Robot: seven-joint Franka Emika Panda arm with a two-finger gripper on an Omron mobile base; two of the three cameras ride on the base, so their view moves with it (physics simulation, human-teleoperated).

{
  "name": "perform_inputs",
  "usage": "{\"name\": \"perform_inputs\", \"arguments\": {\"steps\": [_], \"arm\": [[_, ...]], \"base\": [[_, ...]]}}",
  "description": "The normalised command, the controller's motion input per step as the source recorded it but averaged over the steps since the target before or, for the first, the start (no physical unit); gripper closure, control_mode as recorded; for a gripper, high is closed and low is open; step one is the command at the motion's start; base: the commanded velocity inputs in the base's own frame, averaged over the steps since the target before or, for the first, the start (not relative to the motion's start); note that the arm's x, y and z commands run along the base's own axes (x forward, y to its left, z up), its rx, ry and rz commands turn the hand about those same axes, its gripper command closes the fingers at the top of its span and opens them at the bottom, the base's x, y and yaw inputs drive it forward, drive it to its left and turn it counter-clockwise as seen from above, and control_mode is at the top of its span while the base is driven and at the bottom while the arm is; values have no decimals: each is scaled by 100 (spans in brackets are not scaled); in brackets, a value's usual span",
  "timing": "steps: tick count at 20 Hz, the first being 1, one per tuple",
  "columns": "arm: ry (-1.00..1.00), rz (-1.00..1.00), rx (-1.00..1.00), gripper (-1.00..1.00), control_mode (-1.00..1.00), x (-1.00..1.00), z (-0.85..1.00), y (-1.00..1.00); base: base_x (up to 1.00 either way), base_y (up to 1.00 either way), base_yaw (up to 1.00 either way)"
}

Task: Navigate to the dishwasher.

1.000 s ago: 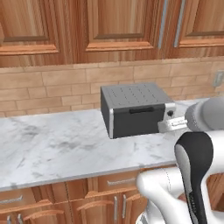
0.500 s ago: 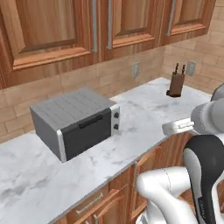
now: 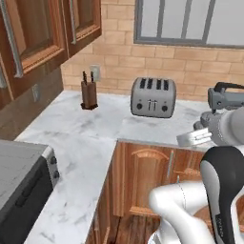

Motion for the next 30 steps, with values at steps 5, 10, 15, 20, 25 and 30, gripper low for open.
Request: {"name": "perform_inputs", "arguments": {"steps": [5,10,15,20,25,30], "arm": [[0,0,0,-100,100,0,0,0],[0,0,0,-100,100,0,0,0],[0,0,0,-100,100,0,0,0],[0,0,0,-100,100,0,0,0],[0,0,0,-100,100,0,0,0],[0,0,0,-100,100,0,0,0]], "base": [[0,-8,-96],[0,-48,-85],[0,-91,-71],[2,-100,-59],[12,-100,-50],[15,-100,-49]]}}
